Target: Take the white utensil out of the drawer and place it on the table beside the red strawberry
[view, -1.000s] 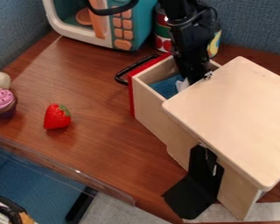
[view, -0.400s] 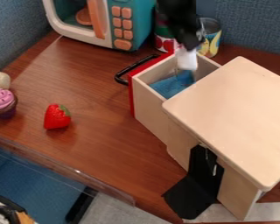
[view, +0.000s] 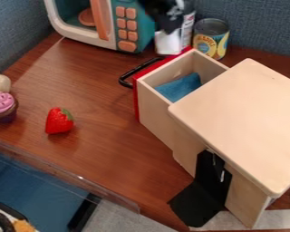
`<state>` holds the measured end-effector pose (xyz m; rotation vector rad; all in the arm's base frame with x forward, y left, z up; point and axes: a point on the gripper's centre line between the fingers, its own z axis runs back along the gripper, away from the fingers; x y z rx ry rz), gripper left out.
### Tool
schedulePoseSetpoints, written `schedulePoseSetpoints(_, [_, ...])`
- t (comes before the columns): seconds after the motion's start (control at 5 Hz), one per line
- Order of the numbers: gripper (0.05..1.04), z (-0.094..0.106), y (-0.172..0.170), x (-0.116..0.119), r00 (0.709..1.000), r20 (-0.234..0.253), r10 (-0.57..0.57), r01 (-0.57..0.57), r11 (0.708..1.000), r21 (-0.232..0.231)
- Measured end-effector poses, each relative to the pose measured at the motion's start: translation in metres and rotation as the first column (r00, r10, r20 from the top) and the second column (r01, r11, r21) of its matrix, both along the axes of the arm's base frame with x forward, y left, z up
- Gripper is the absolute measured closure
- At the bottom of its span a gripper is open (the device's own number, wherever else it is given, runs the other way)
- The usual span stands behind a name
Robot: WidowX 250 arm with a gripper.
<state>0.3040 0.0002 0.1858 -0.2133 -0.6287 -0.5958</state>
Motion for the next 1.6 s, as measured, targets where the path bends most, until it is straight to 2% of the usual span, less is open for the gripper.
schedulePoseSetpoints(0.2, [0.718, -0.007, 0.028, -0.024, 1.000, -0.005, 0.024, -0.024, 0.999, 0.031])
schedulePoseSetpoints(0.4, [0.718, -0.010, 0.059, -0.037, 1.000, 0.016, 0.023, -0.024, 0.998, 0.056])
schedulePoseSetpoints(0.6, [0.718, -0.026, 0.074, -0.037, 1.000, 0.001, -0.015, 0.015, 0.998, 0.059])
schedulePoseSetpoints(0.8, [0.718, -0.054, 0.091, -0.037, 0.998, -0.047, -0.030, 0.033, 0.997, 0.063])
schedulePoseSetpoints(1.0, [0.718, -0.068, 0.093, -0.044, 0.994, -0.101, -0.043, 0.048, 0.997, 0.054])
schedulePoseSetpoints(1.2, [0.718, -0.087, 0.089, -0.061, 0.984, -0.173, -0.041, 0.051, 0.997, 0.055])
schedulePoseSetpoints(1.6, [0.718, -0.102, 0.086, -0.091, 0.977, -0.203, -0.062, 0.086, 0.990, 0.113])
